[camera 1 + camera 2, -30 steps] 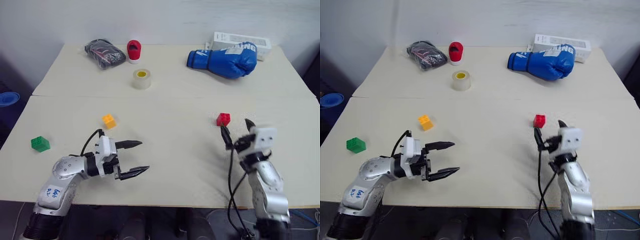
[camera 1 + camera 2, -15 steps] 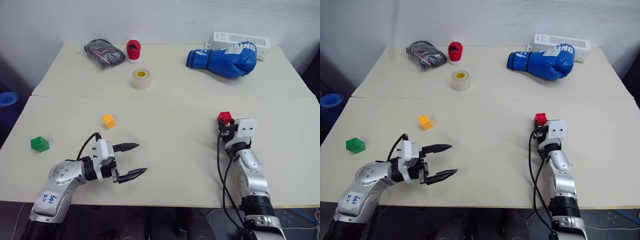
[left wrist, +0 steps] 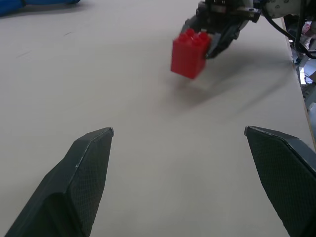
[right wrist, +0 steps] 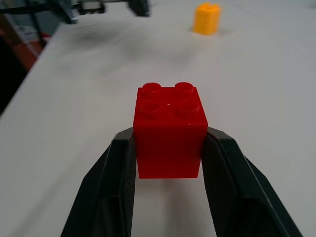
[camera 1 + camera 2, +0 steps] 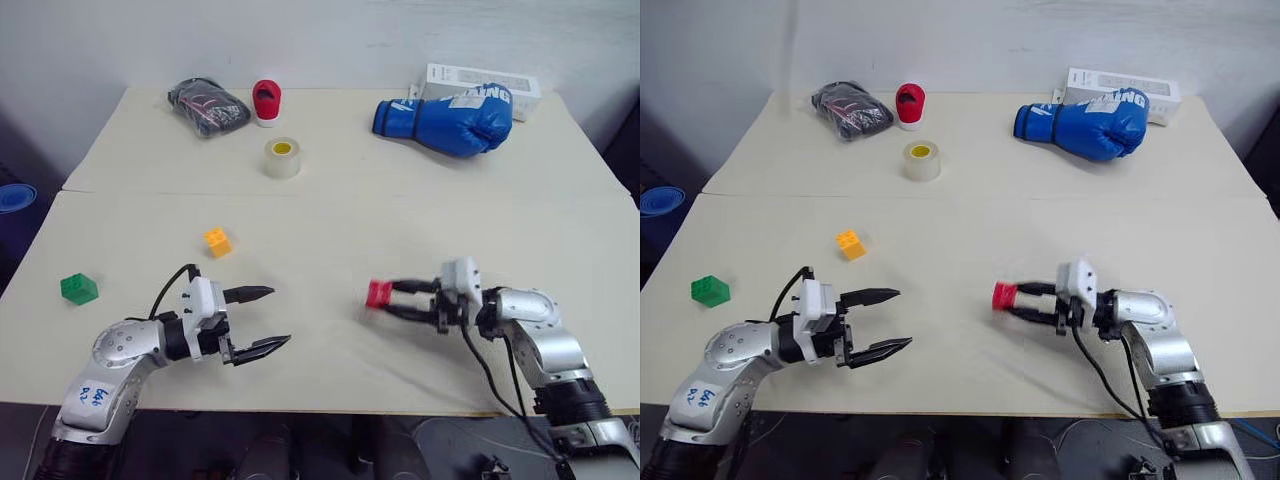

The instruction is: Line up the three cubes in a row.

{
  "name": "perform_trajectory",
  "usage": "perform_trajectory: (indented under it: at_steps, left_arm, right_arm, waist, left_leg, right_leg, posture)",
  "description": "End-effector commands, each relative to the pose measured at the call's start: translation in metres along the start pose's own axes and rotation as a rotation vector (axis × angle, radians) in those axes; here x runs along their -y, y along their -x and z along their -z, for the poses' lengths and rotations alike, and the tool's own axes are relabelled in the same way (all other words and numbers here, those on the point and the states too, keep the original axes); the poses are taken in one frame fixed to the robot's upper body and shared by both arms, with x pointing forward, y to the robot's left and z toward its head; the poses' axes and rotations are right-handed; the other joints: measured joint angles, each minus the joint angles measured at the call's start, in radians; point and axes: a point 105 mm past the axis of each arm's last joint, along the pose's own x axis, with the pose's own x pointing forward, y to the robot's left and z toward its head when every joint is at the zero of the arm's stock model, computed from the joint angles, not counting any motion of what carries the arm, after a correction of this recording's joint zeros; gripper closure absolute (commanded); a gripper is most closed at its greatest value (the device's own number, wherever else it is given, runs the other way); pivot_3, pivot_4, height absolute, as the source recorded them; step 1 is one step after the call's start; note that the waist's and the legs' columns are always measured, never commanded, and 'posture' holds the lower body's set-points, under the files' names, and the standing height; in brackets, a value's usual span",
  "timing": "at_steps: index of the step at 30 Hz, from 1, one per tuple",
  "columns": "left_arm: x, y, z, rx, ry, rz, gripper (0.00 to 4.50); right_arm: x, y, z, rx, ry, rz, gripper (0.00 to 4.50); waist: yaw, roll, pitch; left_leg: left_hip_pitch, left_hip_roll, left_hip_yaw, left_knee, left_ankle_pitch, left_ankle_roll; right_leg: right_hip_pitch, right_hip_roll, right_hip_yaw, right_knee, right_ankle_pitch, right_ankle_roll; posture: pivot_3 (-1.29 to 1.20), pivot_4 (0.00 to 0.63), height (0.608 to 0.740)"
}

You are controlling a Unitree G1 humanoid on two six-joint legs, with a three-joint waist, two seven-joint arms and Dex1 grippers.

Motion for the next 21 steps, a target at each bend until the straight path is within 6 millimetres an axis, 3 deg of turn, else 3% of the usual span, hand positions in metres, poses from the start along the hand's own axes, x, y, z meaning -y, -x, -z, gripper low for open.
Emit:
perform_trajectory:
  at_steps: [1, 6, 11, 15, 21]
  left_arm:
    - [0.002, 0.004, -0.005, -0.001, -0.02, 0.003, 0.0]
    - [0.0, 0.018, -0.002, -0.025, -0.025, -0.049, 0.0]
    - [-0.002, 0.041, 0.005, -0.033, 0.002, -0.163, 0.0]
    - [-0.01, 0.083, 0.012, -0.023, 0.036, -0.412, 0.0]
    - [-0.007, 0.167, 0.032, 0.019, 0.142, -0.893, 0.0]
  right_arm:
    - [0.002, -0.005, 0.011, -0.018, 0.048, -0.066, 3.09]
    - [0.01, -0.011, 0.018, 0.004, 0.035, -0.052, 3.09]
    - [0.017, -0.005, 0.005, 0.051, 0.087, -0.023, 1.42]
    - [0.017, 0.009, -0.018, 0.111, 0.159, 0.035, 0.04]
    - [0.008, 0.03, -0.043, 0.236, 0.213, 0.201, 0.01]
  waist:
    - [0.0, 0.0, 0.0]
    - [-0.003, 0.0, 0.0]
    - [-0.003, 0.0, 0.0]
    - [-0.001, 0.0, 0.0]
    - [0.004, -0.001, 0.0]
  left_leg:
    - [0.0, 0.0, 0.0, 0.0, 0.0, 0.0]
    - [0.001, 0.0, 0.0, 0.001, 0.0, -0.001]
    - [0.0, 0.0, -0.001, 0.001, 0.001, -0.001]
    - [0.0, 0.0, -0.001, 0.001, 0.0, -0.001]
    - [0.0, 0.001, -0.002, 0.001, -0.003, -0.002]
  right_leg:
    - [0.0, 0.0, 0.0, 0.0, 0.0, 0.0]
    - [0.001, 0.0, 0.0, 0.0, 0.0, 0.0]
    - [0.001, 0.0, 0.0, 0.0, 0.0, 0.0]
    - [0.0, -0.001, 0.0, 0.0, 0.0, 0.0]
    - [0.0, -0.001, 0.0, -0.006, 0.0, 0.0]
  posture:
    - [0.0, 0.15, 0.74]
    - [0.0, 0.15, 0.74]
    - [0.0, 0.15, 0.74]
    - [0.0, 0.15, 0.74]
    - [0.0, 0.15, 0.74]
